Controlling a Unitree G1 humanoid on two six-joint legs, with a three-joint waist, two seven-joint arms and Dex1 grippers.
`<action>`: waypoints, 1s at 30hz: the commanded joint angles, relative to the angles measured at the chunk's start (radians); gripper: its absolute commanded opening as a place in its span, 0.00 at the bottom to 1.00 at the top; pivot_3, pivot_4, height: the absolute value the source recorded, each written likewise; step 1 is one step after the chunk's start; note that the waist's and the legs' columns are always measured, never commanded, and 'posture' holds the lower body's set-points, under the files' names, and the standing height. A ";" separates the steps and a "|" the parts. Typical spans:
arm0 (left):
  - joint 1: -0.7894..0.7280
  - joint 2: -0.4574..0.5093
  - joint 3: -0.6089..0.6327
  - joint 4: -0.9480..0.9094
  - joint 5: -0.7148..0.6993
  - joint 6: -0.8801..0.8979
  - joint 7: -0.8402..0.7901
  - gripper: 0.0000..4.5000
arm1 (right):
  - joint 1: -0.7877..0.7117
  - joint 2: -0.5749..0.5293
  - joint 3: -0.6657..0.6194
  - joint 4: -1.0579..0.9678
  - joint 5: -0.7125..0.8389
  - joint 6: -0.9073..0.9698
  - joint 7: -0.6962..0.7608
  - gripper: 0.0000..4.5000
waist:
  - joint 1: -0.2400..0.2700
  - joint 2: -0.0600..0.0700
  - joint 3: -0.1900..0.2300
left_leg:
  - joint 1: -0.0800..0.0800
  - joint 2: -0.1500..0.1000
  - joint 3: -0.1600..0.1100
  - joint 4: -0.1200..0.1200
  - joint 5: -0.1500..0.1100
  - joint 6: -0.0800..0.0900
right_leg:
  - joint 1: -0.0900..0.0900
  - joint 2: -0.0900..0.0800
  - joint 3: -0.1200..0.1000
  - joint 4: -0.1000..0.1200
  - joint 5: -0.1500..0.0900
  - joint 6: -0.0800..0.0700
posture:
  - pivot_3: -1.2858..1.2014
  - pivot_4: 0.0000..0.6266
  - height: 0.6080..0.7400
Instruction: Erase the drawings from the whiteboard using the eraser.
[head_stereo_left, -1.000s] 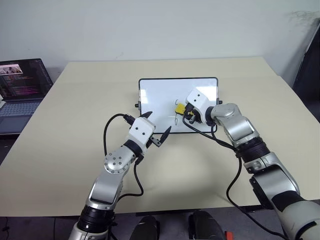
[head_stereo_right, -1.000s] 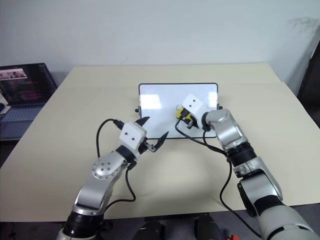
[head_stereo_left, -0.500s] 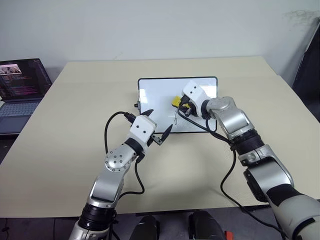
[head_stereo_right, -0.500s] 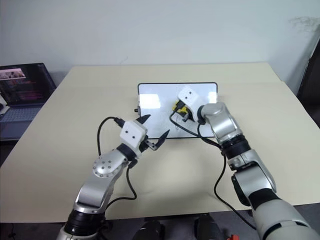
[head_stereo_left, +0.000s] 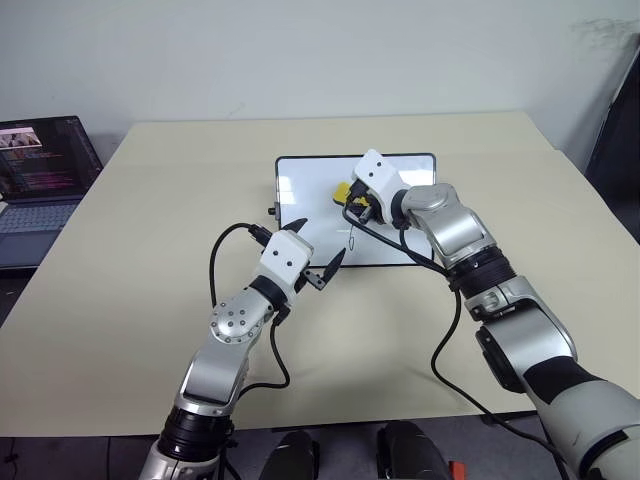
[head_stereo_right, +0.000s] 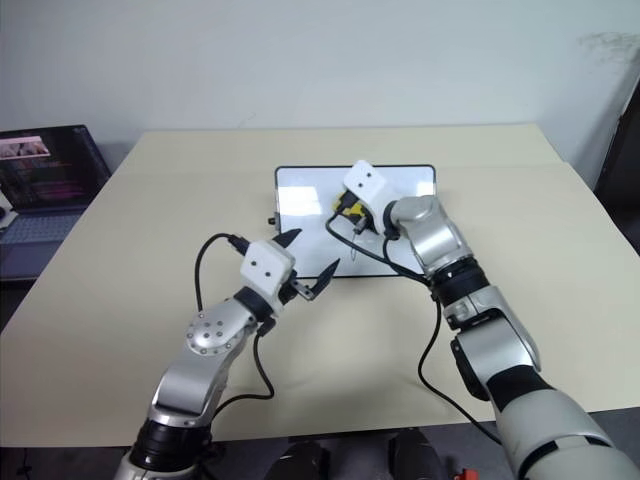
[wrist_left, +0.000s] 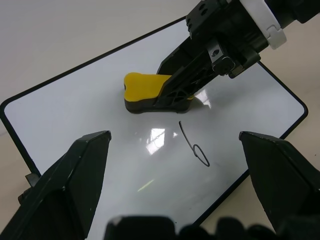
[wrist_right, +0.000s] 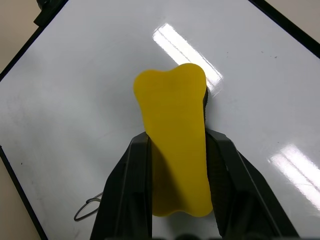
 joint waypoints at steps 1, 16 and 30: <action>-0.010 -0.005 0.002 -0.039 0.004 -0.007 0.009 1.00 | -0.001 -0.019 -0.008 -0.033 -0.010 -0.011 0.014 0.25 | 0.001 0.000 0.000 | 0.000 0.000 0.000 0.000 0.000 0.000 | 0.000 0.000 0.000 0.000 0.000 0.000 | 0.52 0.24 1.00; -0.019 -0.009 -0.003 -0.038 0.000 -0.010 -0.001 1.00 | 0.140 -0.186 0.022 -0.113 -0.055 0.026 0.086 0.25 | 0.006 0.000 0.000 | 0.000 -0.001 -0.001 0.001 0.000 0.000 | 0.002 0.000 -0.001 -0.001 0.000 0.000 | 0.52 0.24 1.00; -0.014 -0.011 -0.007 -0.045 -0.001 -0.011 -0.005 1.00 | 0.201 -0.230 -0.049 -0.369 0.012 0.169 0.100 0.25 | 0.007 -0.001 0.000 | 0.000 -0.001 -0.002 0.001 0.000 0.000 | 0.002 -0.001 -0.001 -0.001 0.000 0.001 | 0.52 0.24 1.00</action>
